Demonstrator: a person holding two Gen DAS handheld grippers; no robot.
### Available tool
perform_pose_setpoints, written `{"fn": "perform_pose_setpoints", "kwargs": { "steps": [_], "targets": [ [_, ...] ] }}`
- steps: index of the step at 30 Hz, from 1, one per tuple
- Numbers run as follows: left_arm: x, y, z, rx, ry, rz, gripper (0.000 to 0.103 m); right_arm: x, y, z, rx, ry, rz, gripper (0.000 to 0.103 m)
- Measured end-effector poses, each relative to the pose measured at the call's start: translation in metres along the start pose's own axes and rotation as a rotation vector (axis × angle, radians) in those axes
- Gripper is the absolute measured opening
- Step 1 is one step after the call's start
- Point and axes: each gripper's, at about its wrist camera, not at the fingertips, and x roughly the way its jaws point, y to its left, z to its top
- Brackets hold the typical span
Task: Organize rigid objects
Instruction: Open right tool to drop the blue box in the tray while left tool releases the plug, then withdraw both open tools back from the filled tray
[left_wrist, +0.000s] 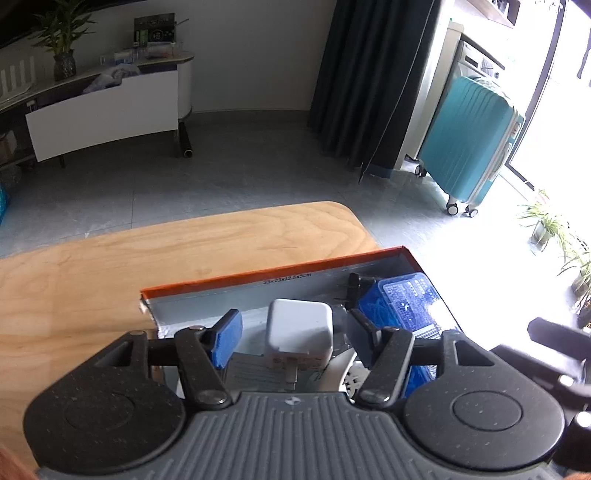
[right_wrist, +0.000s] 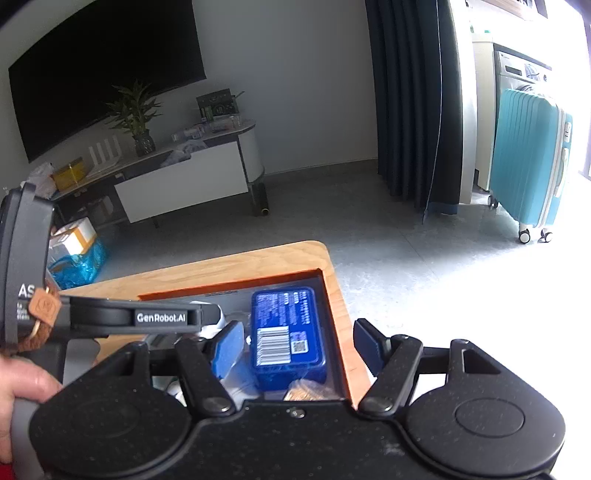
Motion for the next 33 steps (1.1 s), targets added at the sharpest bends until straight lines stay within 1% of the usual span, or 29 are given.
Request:
{"fn": "perform_pose_setpoints", "kwargs": {
  "steps": [1,2,3,4,7,9,13,18,22,27,30,33],
  "targets": [
    [-0.006,0.000,0.000,0.001,-0.011,0.008,0.074,-0.002,0.001,-0.002,-0.001,0.005,0.003,0.080],
    [-0.012,-0.001,-0.001,0.008,-0.027,0.026,0.078,-0.004,0.003,-0.003,-0.003,0.010,-0.001,0.080],
    [-0.019,-0.001,-0.002,0.017,-0.041,0.039,0.085,-0.007,0.006,-0.005,-0.008,0.011,-0.002,0.080],
    [-0.026,-0.001,-0.003,0.020,-0.052,0.050,0.089,-0.010,0.007,-0.007,-0.011,0.009,0.002,0.080],
    [-0.049,-0.001,-0.011,-0.014,-0.079,0.077,0.094,-0.022,0.010,-0.012,-0.008,0.002,0.010,0.080],
    [-0.064,-0.004,-0.020,-0.021,-0.091,0.093,0.101,-0.030,0.012,-0.016,-0.016,-0.001,0.006,0.080],
    [-0.086,-0.017,-0.042,0.002,-0.089,0.134,0.103,-0.044,0.014,-0.030,-0.034,0.024,0.012,0.080],
    [-0.105,-0.027,-0.069,-0.042,-0.062,0.143,0.103,-0.062,0.017,-0.046,-0.068,0.041,0.017,0.080],
    [-0.113,-0.032,-0.080,-0.056,-0.054,0.170,0.103,-0.074,0.020,-0.054,-0.100,0.052,0.015,0.081],
    [-0.118,-0.035,-0.095,-0.071,-0.034,0.209,0.103,-0.086,0.013,-0.072,-0.074,0.068,0.019,0.081],
    [-0.121,-0.038,-0.104,-0.070,-0.022,0.218,0.103,-0.092,0.010,-0.082,-0.078,0.084,0.023,0.081],
    [-0.123,-0.040,-0.110,-0.078,-0.012,0.220,0.103,-0.096,0.006,-0.088,-0.078,0.091,0.009,0.081]
  ]
}}
